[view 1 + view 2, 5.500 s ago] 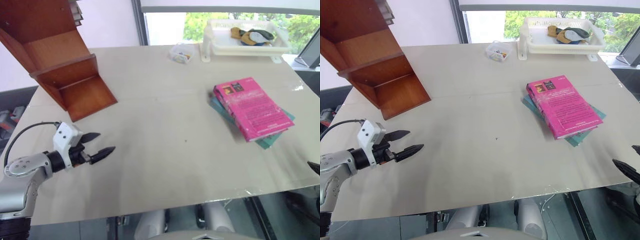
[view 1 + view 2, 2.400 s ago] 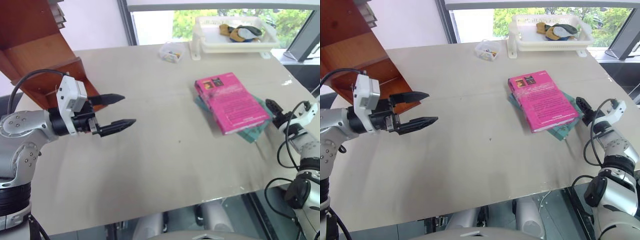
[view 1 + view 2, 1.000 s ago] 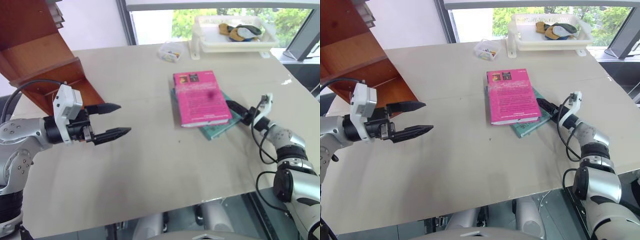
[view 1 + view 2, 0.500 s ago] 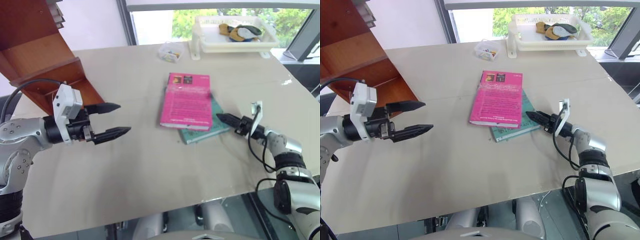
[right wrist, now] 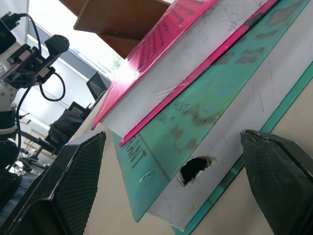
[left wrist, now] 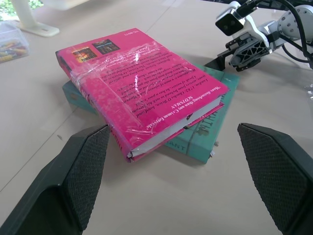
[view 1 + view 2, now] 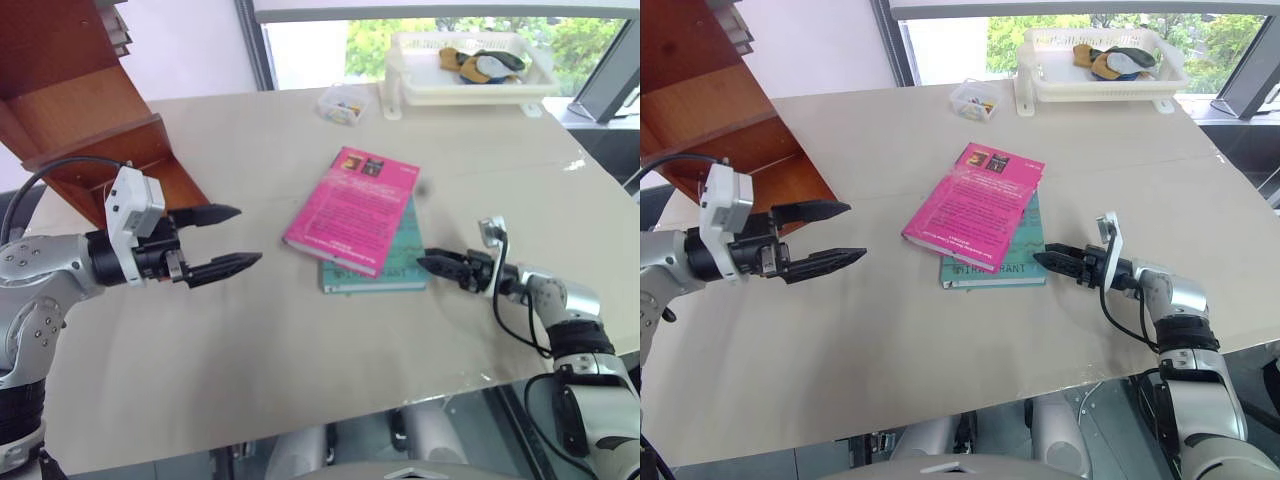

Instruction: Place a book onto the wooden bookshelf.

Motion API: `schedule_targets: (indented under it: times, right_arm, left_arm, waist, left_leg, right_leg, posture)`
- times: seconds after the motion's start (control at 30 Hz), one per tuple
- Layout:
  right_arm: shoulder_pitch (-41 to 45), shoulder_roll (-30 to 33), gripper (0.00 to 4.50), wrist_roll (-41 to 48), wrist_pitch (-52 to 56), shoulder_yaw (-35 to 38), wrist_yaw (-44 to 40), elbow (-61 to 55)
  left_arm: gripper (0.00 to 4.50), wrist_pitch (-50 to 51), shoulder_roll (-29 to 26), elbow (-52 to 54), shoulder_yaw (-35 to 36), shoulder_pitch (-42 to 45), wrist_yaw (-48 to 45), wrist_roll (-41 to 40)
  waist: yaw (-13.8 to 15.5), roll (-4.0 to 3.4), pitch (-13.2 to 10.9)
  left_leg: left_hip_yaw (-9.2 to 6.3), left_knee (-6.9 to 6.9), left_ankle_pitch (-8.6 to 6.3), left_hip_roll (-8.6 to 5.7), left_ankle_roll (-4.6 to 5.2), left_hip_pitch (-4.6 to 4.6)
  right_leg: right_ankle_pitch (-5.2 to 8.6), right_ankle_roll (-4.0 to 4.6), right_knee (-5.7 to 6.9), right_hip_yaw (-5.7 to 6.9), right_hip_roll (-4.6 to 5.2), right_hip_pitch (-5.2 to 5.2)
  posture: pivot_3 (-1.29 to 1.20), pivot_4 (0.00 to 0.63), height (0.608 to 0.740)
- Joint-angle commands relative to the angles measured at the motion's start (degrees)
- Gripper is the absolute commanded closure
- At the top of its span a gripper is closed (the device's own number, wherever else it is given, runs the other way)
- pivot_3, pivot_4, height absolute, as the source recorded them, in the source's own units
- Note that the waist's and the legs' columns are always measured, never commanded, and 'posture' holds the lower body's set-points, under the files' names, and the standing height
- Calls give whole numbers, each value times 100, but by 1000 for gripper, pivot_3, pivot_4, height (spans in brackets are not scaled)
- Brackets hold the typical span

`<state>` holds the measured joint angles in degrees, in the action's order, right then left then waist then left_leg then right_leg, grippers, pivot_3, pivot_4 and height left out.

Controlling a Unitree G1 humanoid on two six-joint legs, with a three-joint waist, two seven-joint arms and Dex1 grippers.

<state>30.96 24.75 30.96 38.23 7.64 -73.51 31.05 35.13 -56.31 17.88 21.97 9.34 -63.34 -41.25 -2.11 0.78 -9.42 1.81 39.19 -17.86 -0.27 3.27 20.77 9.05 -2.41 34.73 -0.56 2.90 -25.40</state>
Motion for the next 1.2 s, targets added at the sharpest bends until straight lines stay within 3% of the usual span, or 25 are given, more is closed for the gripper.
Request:
schedule_targets:
  times: [0.03, 0.3, 0.53, 0.77, 0.93, 1.2]
  right_arm:
    - [159, 332, 0, 27, -283, 575, 561, 193]
    - [395, 404, 0, -231, -958, 848, 1812, -453]
    - [2116, 186, 0, -464, -1628, 981, 2627, 1653]
    - [3342, -306, 0, -529, -2232, 1207, 3092, 3397]
    - [3746, -603, 0, -476, -2452, 1525, 3493, 4046]
    - [3951, -1133, 0, -610, -2309, 1558, 3323, 4239]
  left_arm:
    - [24, -51, -50, 91, 148, 20, 34, -27]
    - [24, -99, 85, 19, 91, -25, 80, -37]
    - [24, -217, 92, -190, -154, 228, 7, 71]
    - [24, -179, 105, 19, 143, -97, 82, 14]
    - [24, -129, 159, 287, 396, -425, 251, -72]
    - [24, -84, 213, 541, 693, -817, 403, -147]
  waist:
    - [25, 0, 0]
    - [18, -1, -2]
    - [-26, 3, -3]
    - [-34, 2, -4]
    - [-27, -1, -6]
    - [-32, -4, -8]
  left_leg:
    - [1, 0, 0, -2, 0, 1]
    - [7, 0, 4, -4, -7, 11]
    - [18, 0, 5, -4, -6, 5]
    - [16, -14, 5, -1, -8, 18]
    - [1, -31, 4, -2, -9, 38]
    - [-37, -32, 6, -5, -14, 55]
  right_leg:
    - [0, 0, -1, -1, 1, 0]
    - [0, 0, 7, -4, 4, -16]
    - [0, 0, 7, -15, 0, -14]
    - [-1, 0, 0, -14, 2, -24]
    - [-1, 0, -2, 7, 17, -34]
    - [-1, 2, -9, 49, 31, -34]
  posture:
    - [0, 150, 740]
    - [0, 150, 740]
    - [0, 150, 740]
    - [0, 150, 740]
    - [0, 150, 740]
    - [0, 150, 740]
